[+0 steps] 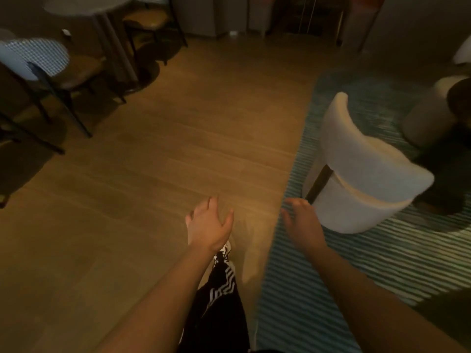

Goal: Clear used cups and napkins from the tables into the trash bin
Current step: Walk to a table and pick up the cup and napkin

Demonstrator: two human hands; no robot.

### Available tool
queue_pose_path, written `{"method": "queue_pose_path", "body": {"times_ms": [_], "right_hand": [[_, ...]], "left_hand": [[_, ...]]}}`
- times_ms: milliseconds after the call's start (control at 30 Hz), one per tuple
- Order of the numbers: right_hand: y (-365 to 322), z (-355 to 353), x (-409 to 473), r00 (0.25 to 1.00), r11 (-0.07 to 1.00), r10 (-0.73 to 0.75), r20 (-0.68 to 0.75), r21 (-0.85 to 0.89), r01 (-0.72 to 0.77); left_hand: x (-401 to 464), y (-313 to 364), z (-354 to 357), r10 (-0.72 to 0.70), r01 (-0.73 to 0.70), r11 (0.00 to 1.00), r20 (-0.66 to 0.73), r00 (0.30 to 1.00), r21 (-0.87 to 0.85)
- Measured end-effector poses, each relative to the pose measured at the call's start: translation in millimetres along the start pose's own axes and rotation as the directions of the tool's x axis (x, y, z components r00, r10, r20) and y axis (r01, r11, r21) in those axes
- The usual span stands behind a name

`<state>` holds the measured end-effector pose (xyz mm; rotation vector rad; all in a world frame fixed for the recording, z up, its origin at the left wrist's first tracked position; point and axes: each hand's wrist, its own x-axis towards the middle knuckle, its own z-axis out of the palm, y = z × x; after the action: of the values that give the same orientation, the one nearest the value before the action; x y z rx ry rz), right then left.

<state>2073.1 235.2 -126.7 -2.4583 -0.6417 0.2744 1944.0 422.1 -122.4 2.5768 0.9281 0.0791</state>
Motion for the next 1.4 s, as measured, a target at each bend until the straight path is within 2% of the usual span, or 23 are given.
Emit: {"method": "queue_pose_path", "body": {"times_ms": [133,300,467,667,833,1133,1400], "right_hand": [[-17.1,10.4,152.5,0.998,0.999,0.036,-0.047,-0.014,-0.037],[-34.7,-9.6,324.8,0.984,0.989,0.143,-0.11,-0.007,-0.145],[-37.2,-21.8,464.9,0.964,0.977,0.209,-0.162,0.002,-0.212],[-19.5,-12.7,660.3,0.955,0.974,0.223,-0.193,0.005,-0.227],[2.9,-31.9,860.0,0.952,0.972,0.235,-0.198,0.035,-0.233],[21.9,-107.9,1183.7,0.965,0.979,0.188,-0.181,-0.038,-0.198],[71.5,-132.5,1478.1,0.956,0.977,0.187,-0.226,-0.056,-0.204]], "left_hand": [[170.7,1.6,-5.1,0.046,-0.046,0.998,0.016,0.999,0.03],[369.2,27.5,-33.2,0.144,-0.145,0.986,0.012,0.989,0.081],[522.1,65.3,-38.2,0.178,-0.181,0.982,0.052,0.983,0.055],[715.9,105.1,-7.6,0.226,-0.231,0.972,0.108,0.968,0.039],[912.8,169.9,9.3,0.236,-0.241,0.97,0.121,0.964,0.031],[1220.7,289.3,0.5,0.22,-0.221,0.975,0.115,0.969,-0.001],[1502.7,383.3,41.0,0.259,-0.259,0.966,0.131,0.957,-0.015]]}}
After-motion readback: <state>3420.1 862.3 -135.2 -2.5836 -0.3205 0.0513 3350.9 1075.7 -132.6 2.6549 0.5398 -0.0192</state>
